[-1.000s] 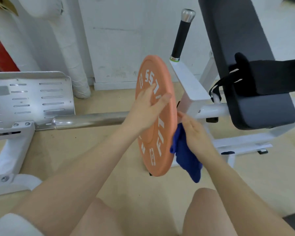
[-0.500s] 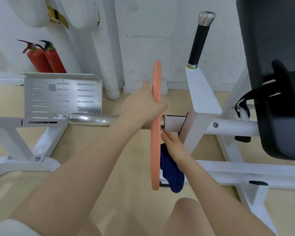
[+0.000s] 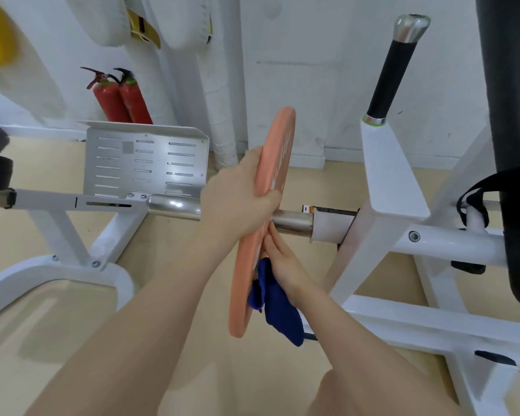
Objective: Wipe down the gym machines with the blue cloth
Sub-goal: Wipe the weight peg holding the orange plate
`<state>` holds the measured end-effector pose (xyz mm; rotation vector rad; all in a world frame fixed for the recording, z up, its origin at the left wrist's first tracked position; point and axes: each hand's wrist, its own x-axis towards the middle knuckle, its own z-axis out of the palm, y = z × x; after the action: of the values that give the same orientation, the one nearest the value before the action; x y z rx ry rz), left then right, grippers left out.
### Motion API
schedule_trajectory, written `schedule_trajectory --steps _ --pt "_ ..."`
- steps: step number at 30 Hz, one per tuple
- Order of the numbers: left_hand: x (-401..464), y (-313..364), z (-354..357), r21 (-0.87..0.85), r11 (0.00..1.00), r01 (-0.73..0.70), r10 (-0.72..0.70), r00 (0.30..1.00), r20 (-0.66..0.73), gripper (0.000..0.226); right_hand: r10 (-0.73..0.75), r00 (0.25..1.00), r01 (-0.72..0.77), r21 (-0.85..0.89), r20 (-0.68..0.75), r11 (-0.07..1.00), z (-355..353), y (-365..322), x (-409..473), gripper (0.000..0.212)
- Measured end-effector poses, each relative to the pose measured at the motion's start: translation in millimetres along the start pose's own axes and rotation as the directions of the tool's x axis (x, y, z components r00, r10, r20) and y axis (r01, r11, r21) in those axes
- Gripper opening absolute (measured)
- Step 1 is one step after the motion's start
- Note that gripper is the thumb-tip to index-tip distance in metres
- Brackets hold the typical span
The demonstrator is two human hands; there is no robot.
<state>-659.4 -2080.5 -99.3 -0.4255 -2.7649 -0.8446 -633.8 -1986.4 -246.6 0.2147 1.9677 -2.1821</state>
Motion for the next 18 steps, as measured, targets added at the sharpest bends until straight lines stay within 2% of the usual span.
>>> schedule_trajectory --steps 10,13,14,16,18 --pt "3.2 -58.4 -33.1 -0.019 0.996 0.090 -0.091 0.994 -0.056 0.069 0.007 0.994 -0.003 -0.036 0.113 0.999 62.6 -7.1 36.8 0.042" --pt "-4.1 -61.9 -36.8 0.012 0.998 0.066 -0.065 0.996 -0.063 0.065 -0.026 0.994 0.047 -0.211 0.104 0.976 52.0 -14.2 33.0 0.039" --pt "-6.2 -66.4 -35.9 0.020 0.999 0.049 -0.048 0.995 -0.082 0.065 -0.071 0.996 0.084 -0.299 0.055 0.950 44.5 -22.8 32.2 0.036" --pt "-8.3 -69.9 -33.0 0.040 0.997 0.061 -0.058 0.995 -0.078 0.066 -0.230 0.956 0.130 -0.437 -0.184 0.890 24.4 -44.7 36.2 0.035" --pt "-15.5 -69.0 -32.1 0.065 0.997 0.045 -0.040 0.996 -0.080 0.066 -0.349 0.812 0.146 -0.417 -0.468 0.897 5.8 -74.6 44.2 0.036"
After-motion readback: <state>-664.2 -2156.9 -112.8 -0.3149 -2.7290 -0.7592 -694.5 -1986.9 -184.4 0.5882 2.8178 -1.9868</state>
